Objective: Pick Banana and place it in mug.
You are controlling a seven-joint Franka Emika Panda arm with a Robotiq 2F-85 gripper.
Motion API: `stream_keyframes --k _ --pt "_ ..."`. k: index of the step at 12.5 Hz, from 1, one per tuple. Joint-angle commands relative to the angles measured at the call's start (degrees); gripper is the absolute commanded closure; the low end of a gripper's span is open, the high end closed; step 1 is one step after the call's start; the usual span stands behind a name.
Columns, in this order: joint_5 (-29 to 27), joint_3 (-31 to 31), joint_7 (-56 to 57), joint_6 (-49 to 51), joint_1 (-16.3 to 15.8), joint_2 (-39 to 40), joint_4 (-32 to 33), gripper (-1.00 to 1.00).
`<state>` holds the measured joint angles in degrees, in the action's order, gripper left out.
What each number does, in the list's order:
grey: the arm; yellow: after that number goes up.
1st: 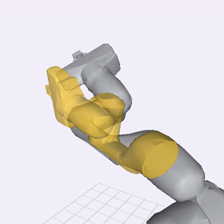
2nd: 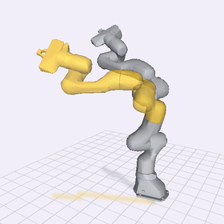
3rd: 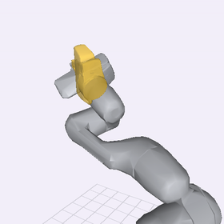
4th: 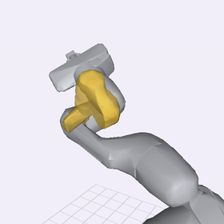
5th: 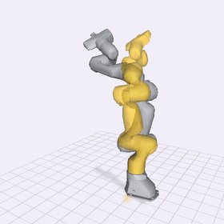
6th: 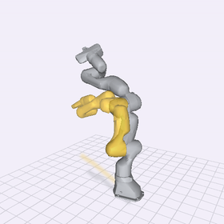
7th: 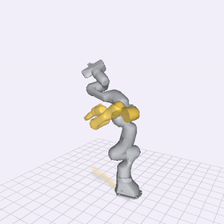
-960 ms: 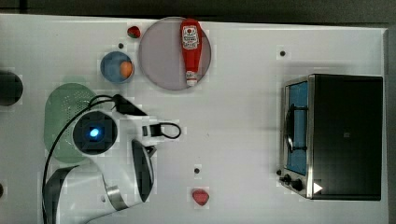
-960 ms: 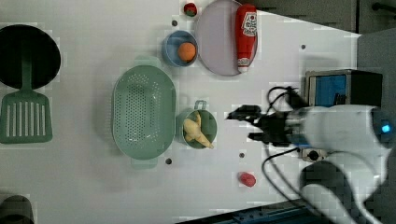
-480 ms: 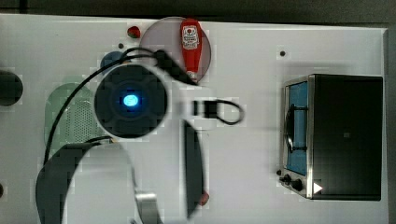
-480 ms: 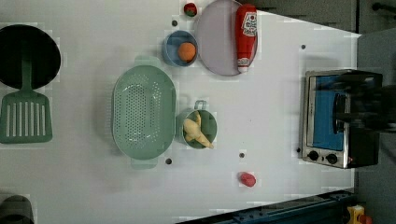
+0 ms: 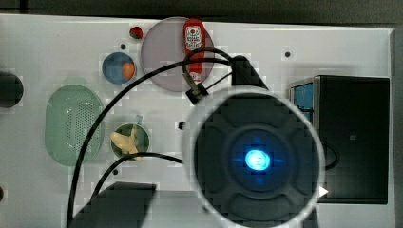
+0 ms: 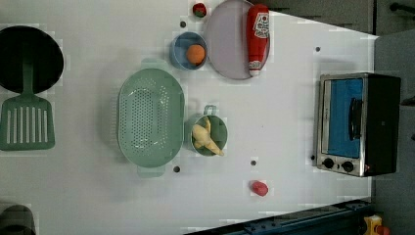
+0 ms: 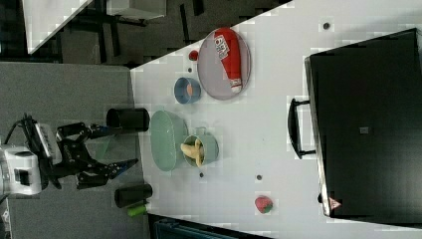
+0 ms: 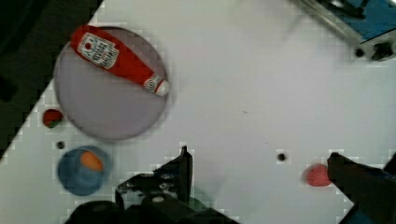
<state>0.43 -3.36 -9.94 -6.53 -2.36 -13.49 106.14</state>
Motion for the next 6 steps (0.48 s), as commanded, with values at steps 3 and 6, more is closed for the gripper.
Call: stream_keyframes --k 3,6 --pt "0.05 -1.15 0.79 0.67 0.03 2.42 0.58 -1.0" --pt "0.06 -1.13 0.79 0.68 0.03 2.42 0.78 -1.0"
